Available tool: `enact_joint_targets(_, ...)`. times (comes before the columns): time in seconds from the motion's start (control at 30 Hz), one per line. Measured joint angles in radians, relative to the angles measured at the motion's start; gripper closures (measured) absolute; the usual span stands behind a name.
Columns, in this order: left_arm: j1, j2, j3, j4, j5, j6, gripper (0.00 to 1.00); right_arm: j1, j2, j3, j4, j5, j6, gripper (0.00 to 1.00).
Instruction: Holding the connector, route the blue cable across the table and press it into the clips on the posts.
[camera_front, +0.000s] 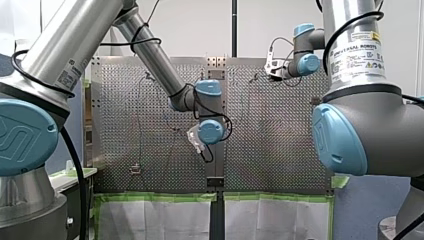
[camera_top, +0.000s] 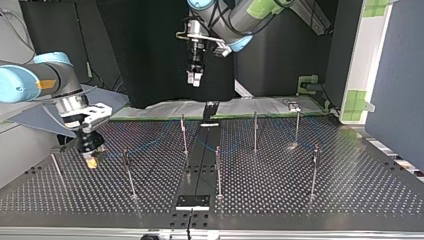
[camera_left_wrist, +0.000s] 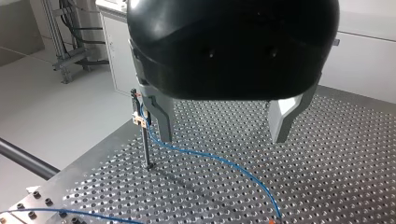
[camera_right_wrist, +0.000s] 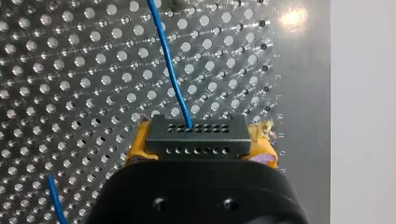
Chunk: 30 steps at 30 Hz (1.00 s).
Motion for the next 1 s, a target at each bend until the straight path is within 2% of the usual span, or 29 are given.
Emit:
enact_joint_targets(0.67, 0.0, 0.0, -0.169, 0.169, -0.004, 0.002, 0.0, 0.004, 0.0, 0.0, 0.007, 0.004, 0.005, 1.0)
enact_joint_targets(1.0, 0.0, 0.0, -0.255, 0.255, -0.004, 0.002, 0.0, 0.017, 0.0, 0.0, 0.011, 0.006, 0.01, 1.0)
